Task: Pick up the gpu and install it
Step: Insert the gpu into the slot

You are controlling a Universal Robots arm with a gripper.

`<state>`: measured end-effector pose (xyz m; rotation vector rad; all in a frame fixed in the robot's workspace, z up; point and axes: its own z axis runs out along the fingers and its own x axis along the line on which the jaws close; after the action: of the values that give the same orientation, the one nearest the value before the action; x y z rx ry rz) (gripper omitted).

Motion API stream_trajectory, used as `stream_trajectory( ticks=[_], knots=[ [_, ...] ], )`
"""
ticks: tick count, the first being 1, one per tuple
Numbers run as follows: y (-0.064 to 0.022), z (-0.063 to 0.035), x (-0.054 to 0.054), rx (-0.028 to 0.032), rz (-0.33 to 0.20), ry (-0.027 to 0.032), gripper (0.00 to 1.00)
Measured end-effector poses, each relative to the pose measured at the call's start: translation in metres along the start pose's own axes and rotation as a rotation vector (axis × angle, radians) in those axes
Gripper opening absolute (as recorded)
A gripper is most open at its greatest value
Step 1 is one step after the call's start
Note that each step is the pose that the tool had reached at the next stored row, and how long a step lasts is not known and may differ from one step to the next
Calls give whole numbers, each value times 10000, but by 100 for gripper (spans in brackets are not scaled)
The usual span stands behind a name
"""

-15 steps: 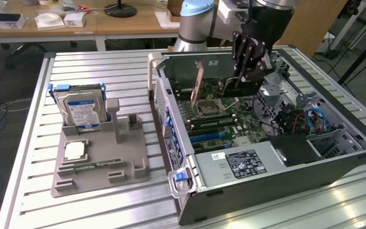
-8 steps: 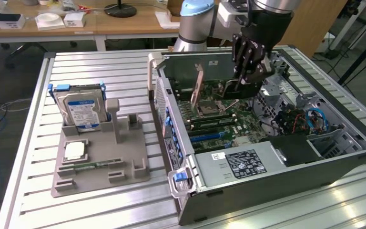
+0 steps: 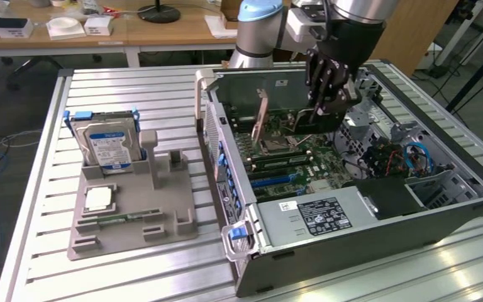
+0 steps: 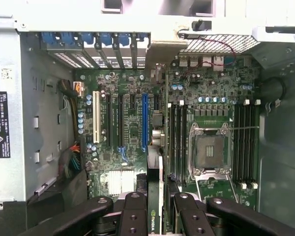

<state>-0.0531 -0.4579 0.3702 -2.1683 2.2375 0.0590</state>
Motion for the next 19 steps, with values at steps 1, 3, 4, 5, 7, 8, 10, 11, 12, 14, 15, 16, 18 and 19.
stream_trajectory(
  ticks=[1,3,4,5,7,8,10,11,12,14,15,16,18,19],
  knots=[
    [4,17,2,0,2,0,26],
    [10,49,6,1,8,-1,26],
    [14,63,8,1,11,0,26],
    [21,79,12,0,16,0,26],
    [42,115,19,1,25,0,26],
    [50,134,22,1,29,1,26],
    [67,171,26,2,38,0,26],
    [74,189,29,2,42,0,26],
    [80,207,33,2,45,0,26],
    [97,242,41,2,49,-1,26],
    [101,262,46,2,49,-1,26],
    [103,279,51,2,48,-1,26],
    [106,314,61,2,50,0,26],
    [108,332,67,2,51,0,26]
  ],
)
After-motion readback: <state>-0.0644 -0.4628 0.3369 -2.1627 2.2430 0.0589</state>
